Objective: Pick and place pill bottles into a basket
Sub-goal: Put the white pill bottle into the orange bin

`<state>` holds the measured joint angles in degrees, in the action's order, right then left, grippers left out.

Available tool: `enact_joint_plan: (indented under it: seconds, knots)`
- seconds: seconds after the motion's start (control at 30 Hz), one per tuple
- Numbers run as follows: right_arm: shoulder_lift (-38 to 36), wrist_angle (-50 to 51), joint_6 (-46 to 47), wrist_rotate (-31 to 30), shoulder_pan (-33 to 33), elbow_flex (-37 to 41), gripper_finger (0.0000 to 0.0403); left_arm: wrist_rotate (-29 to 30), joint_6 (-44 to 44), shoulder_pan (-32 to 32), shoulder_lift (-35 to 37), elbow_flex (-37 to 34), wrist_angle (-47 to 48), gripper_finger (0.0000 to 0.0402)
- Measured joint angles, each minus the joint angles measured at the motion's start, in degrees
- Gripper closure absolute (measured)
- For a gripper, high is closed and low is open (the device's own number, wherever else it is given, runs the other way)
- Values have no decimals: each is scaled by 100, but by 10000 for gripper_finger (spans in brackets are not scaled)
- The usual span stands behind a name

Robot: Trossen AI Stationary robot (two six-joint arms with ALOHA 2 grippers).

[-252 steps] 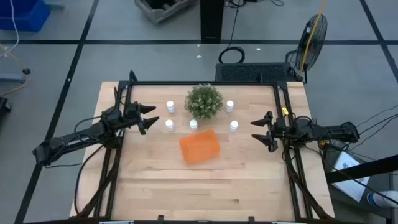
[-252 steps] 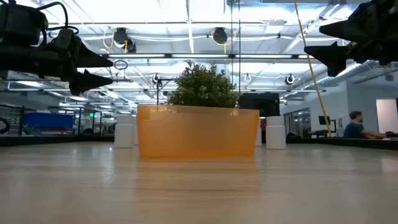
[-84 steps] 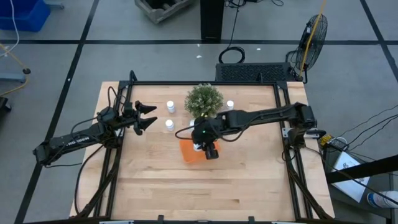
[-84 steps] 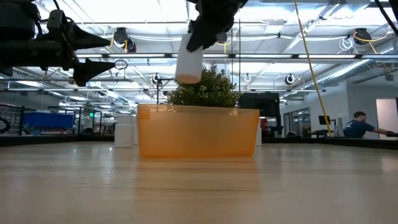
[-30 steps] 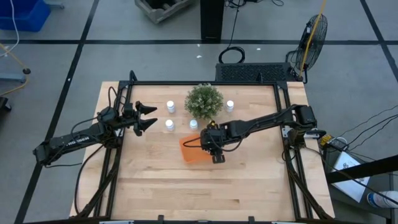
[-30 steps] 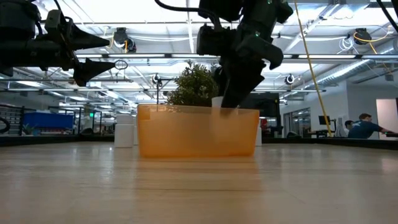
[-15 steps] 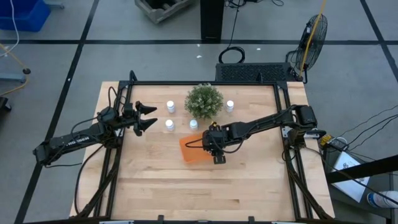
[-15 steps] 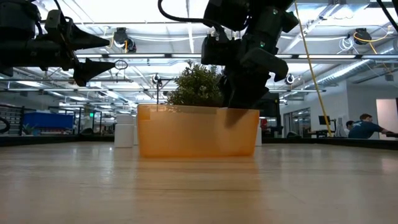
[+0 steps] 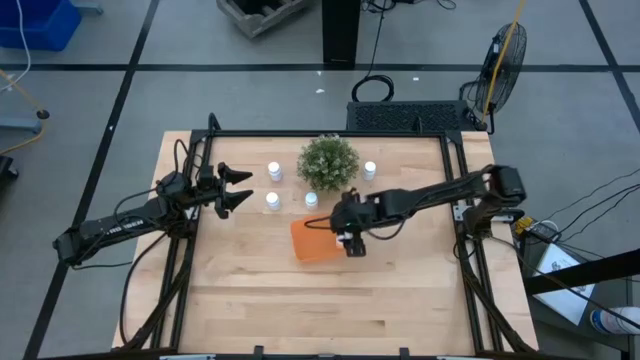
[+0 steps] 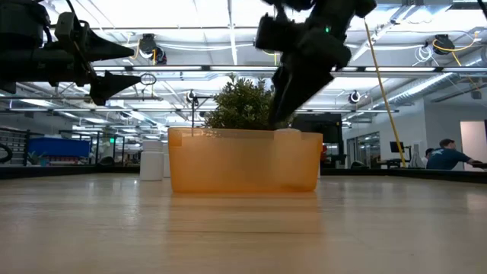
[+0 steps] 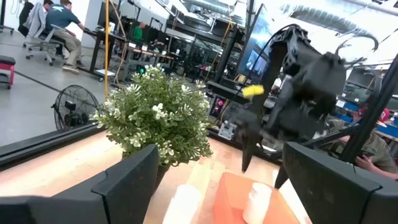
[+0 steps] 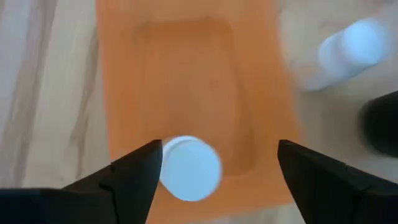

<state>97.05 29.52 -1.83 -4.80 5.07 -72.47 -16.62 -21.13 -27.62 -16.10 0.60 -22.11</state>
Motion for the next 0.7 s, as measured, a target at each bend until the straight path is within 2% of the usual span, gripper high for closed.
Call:
enact_joint_plan:
  seconds: [0.17,0.33,0.6,0.7]
  knots:
    - [-722,433,147,-7,-70,-13,121,-1,4,0,-1,0,2,53]
    - [-1385,1052,151,-594,-222,238,158,2,7,0,-1,0,2,53]
    - [-2353,72,-46,-554,-1335,1860,189,-1,-39,0,0,0,30,53]
    - [-2459,-90,-520,-245,-1849,2126,190,-2,-101,1,-2,0,67,53]
